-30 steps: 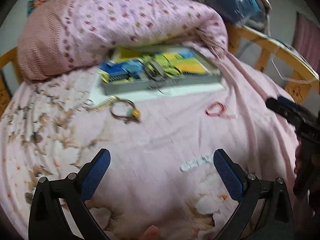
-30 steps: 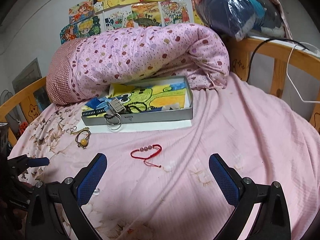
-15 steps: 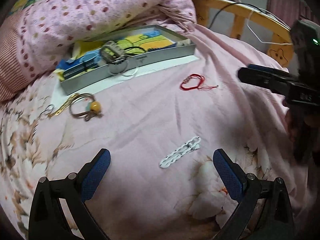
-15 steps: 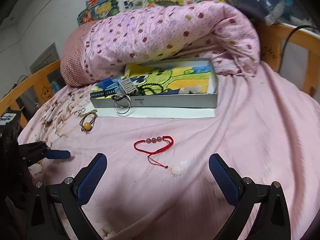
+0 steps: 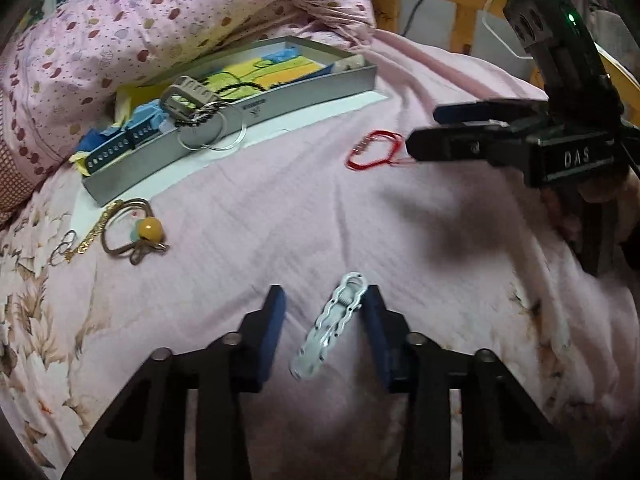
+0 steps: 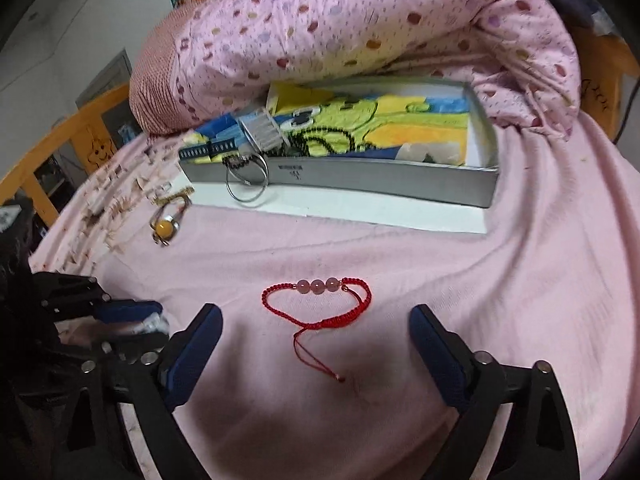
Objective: Organize jewelry
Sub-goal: 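Close the left tool on the white clip while the right tool grasps the red bracelet, then carry the white clip into the tray with the left tool while the right tool drops the bracelet there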
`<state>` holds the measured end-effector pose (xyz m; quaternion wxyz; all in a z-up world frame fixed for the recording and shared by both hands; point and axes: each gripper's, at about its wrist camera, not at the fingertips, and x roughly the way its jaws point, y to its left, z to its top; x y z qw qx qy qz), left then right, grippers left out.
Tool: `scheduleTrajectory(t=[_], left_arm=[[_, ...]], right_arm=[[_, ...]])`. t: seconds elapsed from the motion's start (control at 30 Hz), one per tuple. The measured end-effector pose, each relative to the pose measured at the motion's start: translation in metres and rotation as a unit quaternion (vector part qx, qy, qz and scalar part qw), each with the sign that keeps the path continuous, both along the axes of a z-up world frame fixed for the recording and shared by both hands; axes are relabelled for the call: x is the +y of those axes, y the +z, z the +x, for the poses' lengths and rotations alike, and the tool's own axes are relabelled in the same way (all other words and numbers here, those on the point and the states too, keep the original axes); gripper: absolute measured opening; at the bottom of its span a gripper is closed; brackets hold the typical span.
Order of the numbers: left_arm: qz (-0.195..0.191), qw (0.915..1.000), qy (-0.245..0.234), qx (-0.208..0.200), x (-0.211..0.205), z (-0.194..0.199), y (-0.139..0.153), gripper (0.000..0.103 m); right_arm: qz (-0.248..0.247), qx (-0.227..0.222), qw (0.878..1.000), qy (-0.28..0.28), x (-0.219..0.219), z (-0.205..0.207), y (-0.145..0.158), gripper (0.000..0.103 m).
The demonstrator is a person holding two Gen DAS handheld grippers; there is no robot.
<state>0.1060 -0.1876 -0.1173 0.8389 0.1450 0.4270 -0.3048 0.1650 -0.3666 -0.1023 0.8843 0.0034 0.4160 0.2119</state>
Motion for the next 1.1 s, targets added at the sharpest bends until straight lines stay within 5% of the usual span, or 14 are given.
scheduleTrajectory(t=[0.2,0.8,1.1], left_arm=[[-0.017,0.998,0.06,0.012,0.006,0.019,0.001,0.014],[-0.123,0.977,0.154,0.082,0.045,0.031,0.013,0.012],[-0.132,0.9724,0.174,0.082,0.049,0.035,0.018,0.012]], right_arm=[[-0.037,0.018,0.999,0.012,0.016,0.011,-0.01,0.08],[-0.035,0.004,0.999,0.0,0.022,-0.004,-0.009,0.021],[-0.015,0.005,1.0,-0.009,0.027,-0.022,-0.009,0.017]])
